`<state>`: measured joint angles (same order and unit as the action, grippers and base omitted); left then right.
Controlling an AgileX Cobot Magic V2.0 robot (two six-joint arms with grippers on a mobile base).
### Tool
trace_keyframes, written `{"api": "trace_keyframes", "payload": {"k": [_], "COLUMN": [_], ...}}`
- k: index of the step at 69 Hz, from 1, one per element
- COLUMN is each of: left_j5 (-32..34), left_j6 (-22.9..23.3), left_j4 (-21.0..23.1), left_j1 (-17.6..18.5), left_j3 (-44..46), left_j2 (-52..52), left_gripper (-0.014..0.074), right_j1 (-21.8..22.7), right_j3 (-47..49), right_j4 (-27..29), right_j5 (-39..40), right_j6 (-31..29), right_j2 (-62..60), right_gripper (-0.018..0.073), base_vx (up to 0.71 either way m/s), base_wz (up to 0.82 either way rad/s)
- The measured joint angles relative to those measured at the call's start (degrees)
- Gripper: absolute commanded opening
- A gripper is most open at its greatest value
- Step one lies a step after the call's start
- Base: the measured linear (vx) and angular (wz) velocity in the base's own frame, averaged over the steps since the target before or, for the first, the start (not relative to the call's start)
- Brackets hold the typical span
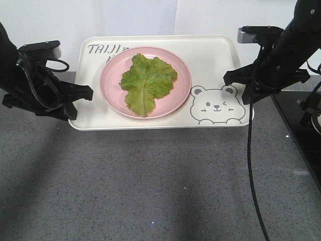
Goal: Transfer vegetables to tray and serve
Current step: 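Hold the tray level with both grippers as the base approaches the counter, then lower the tray onto the grey counter with both grippers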
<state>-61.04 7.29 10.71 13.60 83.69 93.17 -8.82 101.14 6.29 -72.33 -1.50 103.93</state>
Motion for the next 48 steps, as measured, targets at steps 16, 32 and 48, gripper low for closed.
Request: {"api": "trace_keyframes", "payload": {"k": [16,32,48], "left_j5": [0.0,0.0,0.4], "left_j6": [0.0,0.0,0.0], "left_j4": [0.0,0.0,-0.7], "left_j1": [0.0,0.0,0.0], "left_j3": [0.0,0.0,0.0], "left_j2": [0.0,0.0,0.0], "left_gripper": [-0.0006,-0.0006,-0.0006], "right_j1": [0.0,0.0,0.0], "right_j3": [0.0,0.0,0.0], "right_j4": [0.0,0.0,0.1], "right_j5": [0.0,0.0,0.0], "right_j6": [0.0,0.0,-0.2], "right_j2": [0.0,0.0,0.0], "right_gripper": [-0.0004,-0.0004,-0.0004], "base_vx": [0.0,0.0,0.0], "base_wz": [0.0,0.0,0.0]}}
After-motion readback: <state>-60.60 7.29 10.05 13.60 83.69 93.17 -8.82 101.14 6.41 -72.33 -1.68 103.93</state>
